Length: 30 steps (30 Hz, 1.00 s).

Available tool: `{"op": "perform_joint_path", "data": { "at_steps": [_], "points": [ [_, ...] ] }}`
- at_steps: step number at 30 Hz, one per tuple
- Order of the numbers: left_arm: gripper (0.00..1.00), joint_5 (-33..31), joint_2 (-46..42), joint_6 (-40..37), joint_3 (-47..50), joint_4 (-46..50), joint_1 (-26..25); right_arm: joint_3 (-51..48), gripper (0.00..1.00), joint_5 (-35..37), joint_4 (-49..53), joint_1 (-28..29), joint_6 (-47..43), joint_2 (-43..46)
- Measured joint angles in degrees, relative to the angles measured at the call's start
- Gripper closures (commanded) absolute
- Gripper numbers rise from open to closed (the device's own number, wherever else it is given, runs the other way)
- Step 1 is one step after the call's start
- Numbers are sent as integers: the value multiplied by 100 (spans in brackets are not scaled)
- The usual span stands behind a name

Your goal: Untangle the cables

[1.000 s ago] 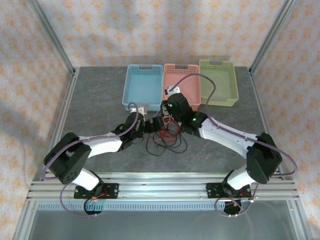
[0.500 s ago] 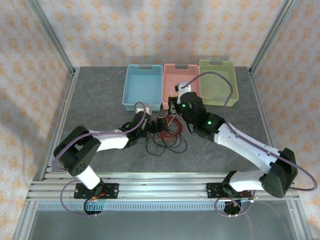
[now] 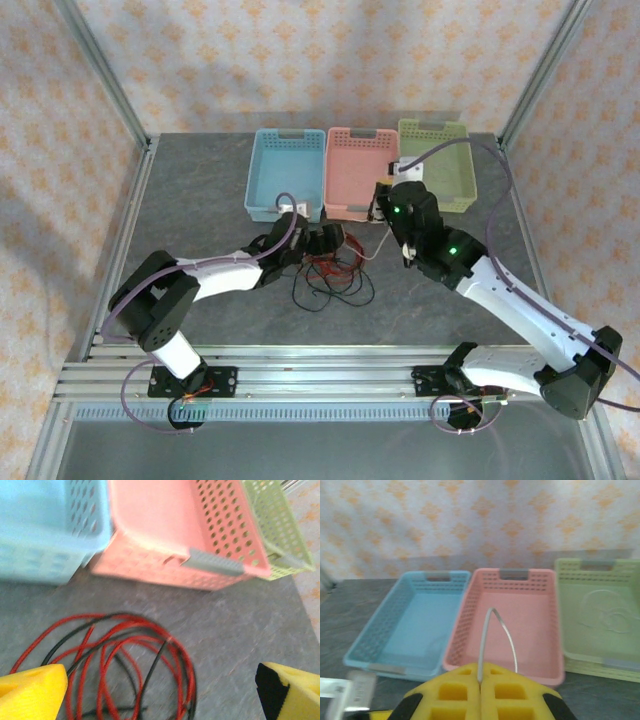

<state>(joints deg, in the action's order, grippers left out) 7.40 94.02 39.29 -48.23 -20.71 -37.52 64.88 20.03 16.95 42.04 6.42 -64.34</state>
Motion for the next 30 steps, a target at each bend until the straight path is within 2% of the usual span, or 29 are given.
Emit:
{"op": "perform_joint_path", "data": {
  "at_steps": [6, 15, 22, 30],
  "points": [
    [2, 0, 238, -232, -645, 83, 0, 337, 100, 535, 393, -476, -136, 0],
    [1, 31, 247, -540, -1425, 321, 0, 599, 100, 546, 623, -1440, -197, -109],
    [1, 142, 514, -780, -2302, 481, 0, 946, 100, 247, 616, -2181, -129, -754],
    [1, 186, 1191, -946, -3056, 584, -4, 1381, 100, -496, 575, -2935, -37, -1827]
  ]
}}
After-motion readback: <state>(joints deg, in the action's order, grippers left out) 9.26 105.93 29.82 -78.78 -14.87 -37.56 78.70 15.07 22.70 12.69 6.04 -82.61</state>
